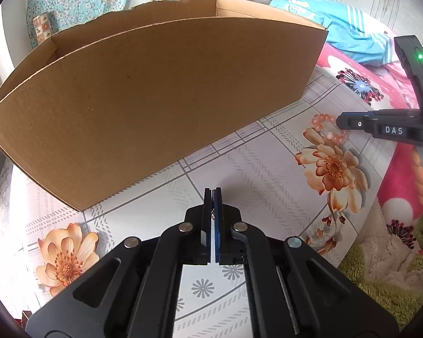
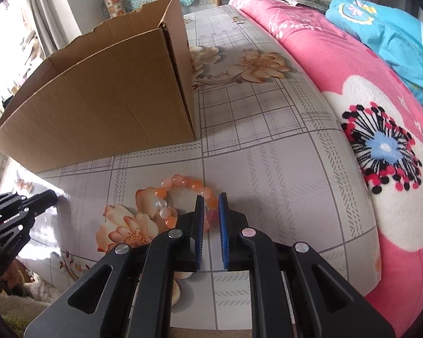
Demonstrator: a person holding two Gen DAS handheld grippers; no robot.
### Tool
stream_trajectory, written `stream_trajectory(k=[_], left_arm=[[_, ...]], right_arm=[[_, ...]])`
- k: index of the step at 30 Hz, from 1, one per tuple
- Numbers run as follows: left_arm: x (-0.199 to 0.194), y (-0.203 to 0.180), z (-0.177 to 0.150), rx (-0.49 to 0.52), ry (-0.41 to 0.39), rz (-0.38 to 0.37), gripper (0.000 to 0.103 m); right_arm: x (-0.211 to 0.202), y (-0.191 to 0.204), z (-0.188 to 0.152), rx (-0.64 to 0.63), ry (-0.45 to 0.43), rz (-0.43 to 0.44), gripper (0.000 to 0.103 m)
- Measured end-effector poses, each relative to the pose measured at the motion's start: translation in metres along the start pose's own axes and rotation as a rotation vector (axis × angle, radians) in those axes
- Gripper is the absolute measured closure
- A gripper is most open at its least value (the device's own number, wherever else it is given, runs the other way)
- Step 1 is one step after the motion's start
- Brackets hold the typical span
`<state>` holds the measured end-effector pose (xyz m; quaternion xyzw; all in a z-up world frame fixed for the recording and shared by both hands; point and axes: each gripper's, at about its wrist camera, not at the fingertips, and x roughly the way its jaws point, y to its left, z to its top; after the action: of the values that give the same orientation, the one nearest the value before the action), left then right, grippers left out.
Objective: Organize jewelry
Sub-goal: 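Close the right gripper on the orange-pink bead bracelet while the left gripper holds the pendant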
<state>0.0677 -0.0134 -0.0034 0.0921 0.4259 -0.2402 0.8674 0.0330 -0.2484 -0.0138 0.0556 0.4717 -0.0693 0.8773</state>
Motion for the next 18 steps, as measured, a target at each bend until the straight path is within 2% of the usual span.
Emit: stream_trajectory(k=[1,4,9,11,13,18], left_arm=[[0.0,0.001,0.001,-0.01,0.008,-0.004,0.102],[0.002,0.001,0.004,-0.023,0.034,-0.008,0.102],[0.006,0.001,0.01,-0.045,0.068,-0.01,0.102],[0.008,0.001,0.011,-0.059,0.077,-0.016,0.102],[0.008,0.003,0.011,-0.071,0.082,-0.023,0.102],[0.009,0.005,0.013,-0.093,0.1,-0.028,0.102]], right_arm=[[0.001,0.002,0.0,-0.019,0.006,-0.007,0.083],[0.004,0.009,0.001,-0.071,0.029,-0.032,0.078],[0.008,0.016,0.009,-0.101,0.059,-0.047,0.077],[0.009,0.017,0.011,-0.111,0.07,-0.048,0.078],[0.01,0.018,0.014,-0.115,0.081,-0.03,0.093],[0.009,0.018,0.016,-0.1,0.081,-0.027,0.093]])
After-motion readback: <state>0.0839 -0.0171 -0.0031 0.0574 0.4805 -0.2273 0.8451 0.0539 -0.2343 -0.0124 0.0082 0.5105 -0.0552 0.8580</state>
